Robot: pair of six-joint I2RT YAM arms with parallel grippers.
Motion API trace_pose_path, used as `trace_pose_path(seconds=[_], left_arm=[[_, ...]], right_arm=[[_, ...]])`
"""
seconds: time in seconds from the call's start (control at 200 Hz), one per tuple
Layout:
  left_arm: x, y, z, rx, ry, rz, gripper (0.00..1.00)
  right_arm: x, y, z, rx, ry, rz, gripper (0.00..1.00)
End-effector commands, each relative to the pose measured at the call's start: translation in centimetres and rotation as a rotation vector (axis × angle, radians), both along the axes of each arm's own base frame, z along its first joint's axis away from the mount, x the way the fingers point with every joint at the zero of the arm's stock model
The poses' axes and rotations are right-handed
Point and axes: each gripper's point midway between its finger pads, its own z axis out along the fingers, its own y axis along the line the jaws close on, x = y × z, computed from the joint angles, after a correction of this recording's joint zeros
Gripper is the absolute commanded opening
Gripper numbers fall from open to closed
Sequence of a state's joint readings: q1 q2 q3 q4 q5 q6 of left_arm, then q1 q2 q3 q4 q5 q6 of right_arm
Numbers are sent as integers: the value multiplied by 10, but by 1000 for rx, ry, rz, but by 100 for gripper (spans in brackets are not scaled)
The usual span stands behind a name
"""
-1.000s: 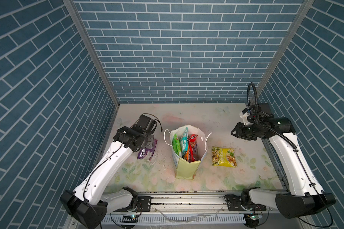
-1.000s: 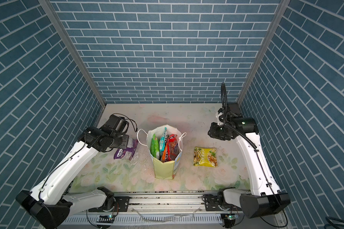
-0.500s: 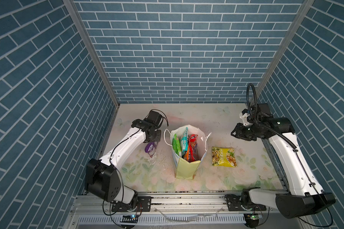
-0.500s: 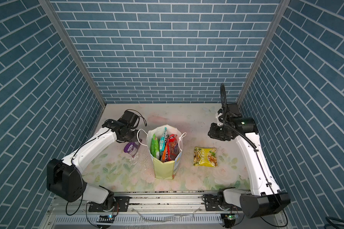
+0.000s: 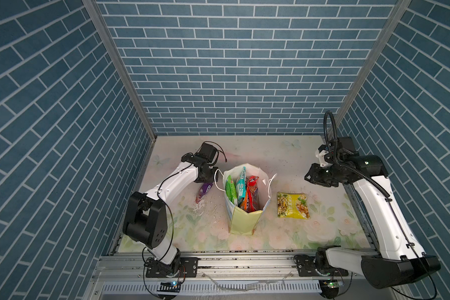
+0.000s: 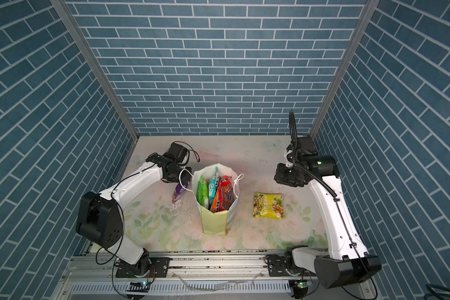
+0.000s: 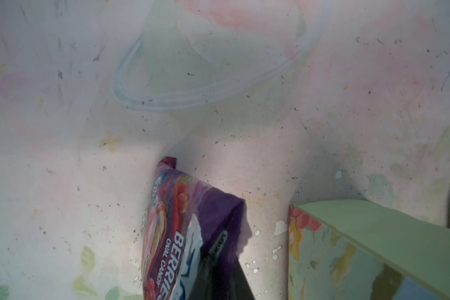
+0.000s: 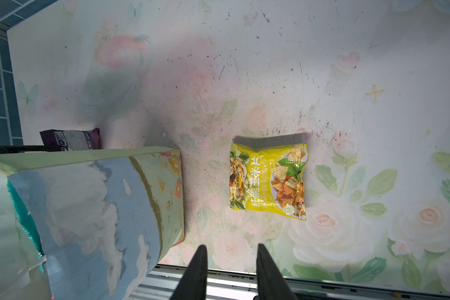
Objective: Take the snacks out of the paper bag
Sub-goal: Place the snack at the middle-left of the table.
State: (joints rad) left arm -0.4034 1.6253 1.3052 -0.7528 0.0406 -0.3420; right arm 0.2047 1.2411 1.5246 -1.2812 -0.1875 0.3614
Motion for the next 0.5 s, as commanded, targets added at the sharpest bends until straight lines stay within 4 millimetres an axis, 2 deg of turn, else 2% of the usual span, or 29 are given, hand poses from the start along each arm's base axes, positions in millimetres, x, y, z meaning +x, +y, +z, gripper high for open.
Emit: trace_pose_path(seconds=[0.0,0.09,0.3,0.495], left_arm=[[1,0,7,-23,-12,15,29],[0,4,17,-26,-32,22,35],[-3,20,49,-50,-99,59,39],[-11,26,92,-84,-195,71,39]], right_arm=[[-10,-2,-3,-13,22,-3,33],[-8,-2,-2,-13,21,1,33],[-3,0,2,-9,6,9,33],[0,3,4,0,-3,24,33]])
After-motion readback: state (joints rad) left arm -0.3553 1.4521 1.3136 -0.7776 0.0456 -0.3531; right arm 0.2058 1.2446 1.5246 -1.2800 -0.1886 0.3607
